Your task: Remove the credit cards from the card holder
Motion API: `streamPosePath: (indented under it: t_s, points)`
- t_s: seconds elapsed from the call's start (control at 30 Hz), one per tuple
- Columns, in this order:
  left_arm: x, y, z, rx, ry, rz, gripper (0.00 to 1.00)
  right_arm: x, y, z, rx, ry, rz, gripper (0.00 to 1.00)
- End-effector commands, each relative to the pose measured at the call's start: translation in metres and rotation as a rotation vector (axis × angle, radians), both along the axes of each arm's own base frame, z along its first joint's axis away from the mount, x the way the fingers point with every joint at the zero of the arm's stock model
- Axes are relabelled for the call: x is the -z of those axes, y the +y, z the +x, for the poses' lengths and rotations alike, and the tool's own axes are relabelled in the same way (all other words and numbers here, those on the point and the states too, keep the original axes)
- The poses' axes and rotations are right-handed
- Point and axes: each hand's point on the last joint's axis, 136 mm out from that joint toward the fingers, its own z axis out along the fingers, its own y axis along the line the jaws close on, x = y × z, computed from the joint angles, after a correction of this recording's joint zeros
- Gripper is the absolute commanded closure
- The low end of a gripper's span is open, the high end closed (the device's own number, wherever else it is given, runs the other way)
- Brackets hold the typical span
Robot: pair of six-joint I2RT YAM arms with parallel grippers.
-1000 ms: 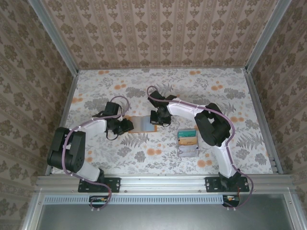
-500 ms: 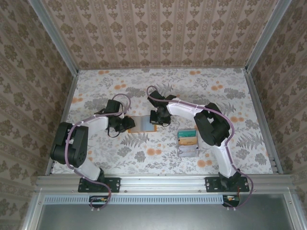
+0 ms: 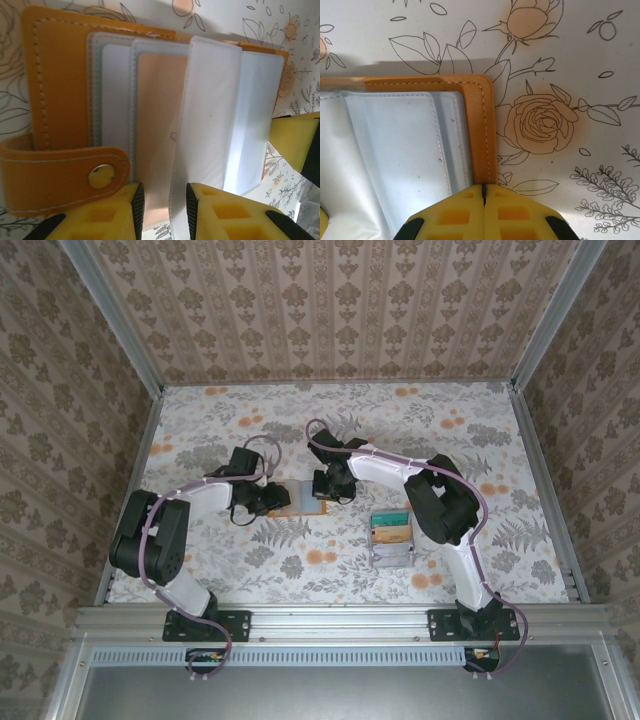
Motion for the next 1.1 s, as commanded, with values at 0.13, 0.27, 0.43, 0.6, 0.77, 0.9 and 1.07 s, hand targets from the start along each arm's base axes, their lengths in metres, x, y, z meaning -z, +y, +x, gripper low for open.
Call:
streamPosePath:
  t_s: [0.13, 0.27, 0.43, 0.6, 0.77, 0.9, 1.07]
  points:
    - [-0.011, -0.024, 0.004, 0.062, -0.02, -0.068, 0.65, 0.004, 0.009, -0.003, 0.004, 0.025, 0.031, 1.0]
    - [-0.022, -0.032, 0.006, 0.083, -0.051, -0.078, 0.62, -0.008, 0.009, 0.002, 0.012, -0.013, 0.046, 1.0]
    - [-0.037, -0.045, 0.01, 0.116, -0.089, -0.1, 0.6, -0.02, 0.002, 0.007, 0.039, -0.053, 0.055, 1.0]
    - [-0.045, -0.067, 0.01, 0.174, -0.095, -0.126, 0.68, -0.033, -0.003, 0.01, 0.072, -0.078, 0.103, 1.0]
    - [-0.048, -0.082, 0.006, 0.217, -0.103, -0.139, 0.71, -0.044, -0.014, 0.014, 0.105, -0.117, 0.109, 1.0]
    - [-0.047, -0.071, 0.008, 0.194, -0.098, -0.106, 0.74, -0.048, -0.013, 0.015, 0.098, -0.12, 0.135, 1.0]
    - [-0.048, -0.033, 0.015, 0.094, -0.111, -0.07, 0.77, -0.061, 0.01, 0.017, 0.042, -0.133, 0.209, 0.99]
